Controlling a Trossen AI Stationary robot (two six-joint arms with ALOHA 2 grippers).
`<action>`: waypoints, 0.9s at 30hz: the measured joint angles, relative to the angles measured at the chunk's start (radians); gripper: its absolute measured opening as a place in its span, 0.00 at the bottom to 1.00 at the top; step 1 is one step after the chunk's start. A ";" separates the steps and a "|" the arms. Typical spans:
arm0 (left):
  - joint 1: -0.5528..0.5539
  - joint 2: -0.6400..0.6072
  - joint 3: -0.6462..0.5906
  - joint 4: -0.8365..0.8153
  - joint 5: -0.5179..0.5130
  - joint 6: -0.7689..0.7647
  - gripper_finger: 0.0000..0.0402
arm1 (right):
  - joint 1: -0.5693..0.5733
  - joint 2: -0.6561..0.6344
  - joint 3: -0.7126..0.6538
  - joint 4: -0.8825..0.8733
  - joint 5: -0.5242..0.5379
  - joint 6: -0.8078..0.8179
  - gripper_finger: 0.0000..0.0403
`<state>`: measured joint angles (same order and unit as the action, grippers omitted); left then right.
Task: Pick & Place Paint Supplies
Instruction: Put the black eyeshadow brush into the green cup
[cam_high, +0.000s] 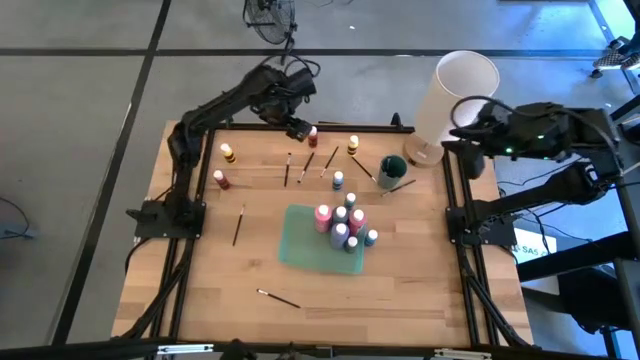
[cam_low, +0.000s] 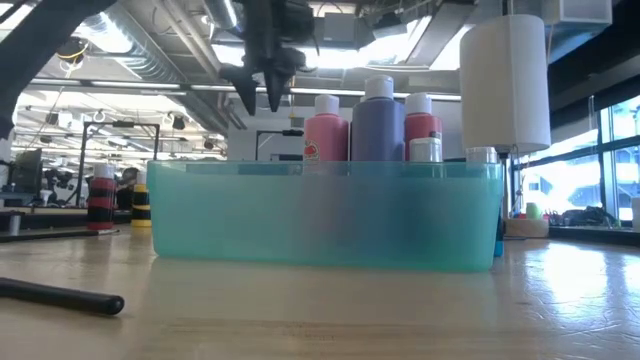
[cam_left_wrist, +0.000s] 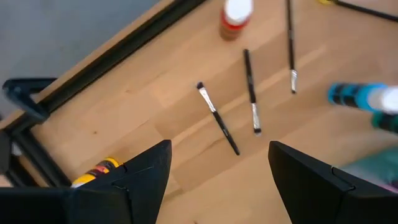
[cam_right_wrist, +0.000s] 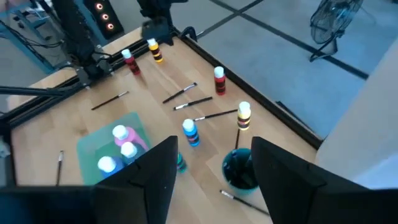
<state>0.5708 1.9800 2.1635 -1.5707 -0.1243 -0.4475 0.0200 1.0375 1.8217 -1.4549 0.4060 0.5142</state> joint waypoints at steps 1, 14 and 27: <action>-0.007 0.004 0.000 0.000 -0.026 -0.020 0.66 | 0.000 -0.006 0.006 -0.010 -0.011 0.003 0.51; -0.024 -0.015 -0.161 0.119 -0.040 -0.165 0.66 | 0.000 -0.041 0.000 -0.116 -0.161 -0.051 0.51; 0.014 -0.029 -0.446 0.396 0.029 -0.262 0.66 | 0.000 -0.043 0.000 -0.117 -0.174 -0.124 0.51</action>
<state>0.5845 1.9514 1.7175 -1.1746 -0.0951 -0.7098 0.0204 0.9947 1.8217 -1.5715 0.2321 0.3907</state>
